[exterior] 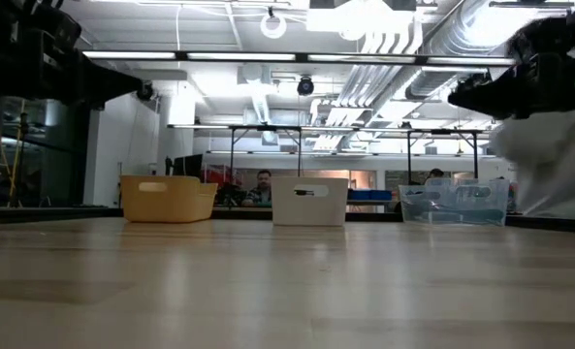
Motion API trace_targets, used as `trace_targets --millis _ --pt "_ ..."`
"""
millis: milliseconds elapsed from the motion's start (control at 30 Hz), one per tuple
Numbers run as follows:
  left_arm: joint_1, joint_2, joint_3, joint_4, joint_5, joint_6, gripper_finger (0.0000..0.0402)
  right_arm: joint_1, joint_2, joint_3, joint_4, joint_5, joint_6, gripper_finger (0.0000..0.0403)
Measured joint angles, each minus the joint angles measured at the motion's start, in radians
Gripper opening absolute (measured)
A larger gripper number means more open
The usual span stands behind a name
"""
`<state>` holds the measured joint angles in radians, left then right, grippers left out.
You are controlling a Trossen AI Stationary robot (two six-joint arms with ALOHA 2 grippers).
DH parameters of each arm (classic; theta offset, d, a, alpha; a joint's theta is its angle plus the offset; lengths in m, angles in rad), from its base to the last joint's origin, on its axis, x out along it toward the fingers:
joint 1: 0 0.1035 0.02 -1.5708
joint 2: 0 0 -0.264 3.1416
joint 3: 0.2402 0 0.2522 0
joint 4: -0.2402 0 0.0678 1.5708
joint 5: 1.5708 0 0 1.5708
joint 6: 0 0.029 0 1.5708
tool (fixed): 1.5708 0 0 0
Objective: Sort silverware by color (type)
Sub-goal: Return to Home Position
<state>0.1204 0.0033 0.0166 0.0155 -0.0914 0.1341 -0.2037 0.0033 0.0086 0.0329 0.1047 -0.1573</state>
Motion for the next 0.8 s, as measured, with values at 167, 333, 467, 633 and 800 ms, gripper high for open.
trace_targets --millis 167,333,467,633,800 --pt "0.002 0.0 0.0 0.005 -0.027 -0.032 0.0 -0.042 -0.002 0.0 0.001 0.007 -0.005 0.0" --pt "0.006 0.002 0.0 0.004 -0.035 -0.008 0.0 -0.09 0.003 0.0 -0.001 -0.011 -0.005 0.0" --pt "0.031 0.002 0.0 0.005 -0.053 0.0 0.0 -0.129 0.003 0.0 -0.004 -0.031 -0.008 0.0" --pt "0.073 0.013 0.0 0.006 -0.051 -0.015 0.0 -0.171 0.003 0.0 -0.007 -0.046 0.002 0.0" --pt "0.09 0.049 0.0 0.005 -0.049 -0.054 0.0 -0.186 0.003 0.0 -0.007 -0.049 0.018 0.0"
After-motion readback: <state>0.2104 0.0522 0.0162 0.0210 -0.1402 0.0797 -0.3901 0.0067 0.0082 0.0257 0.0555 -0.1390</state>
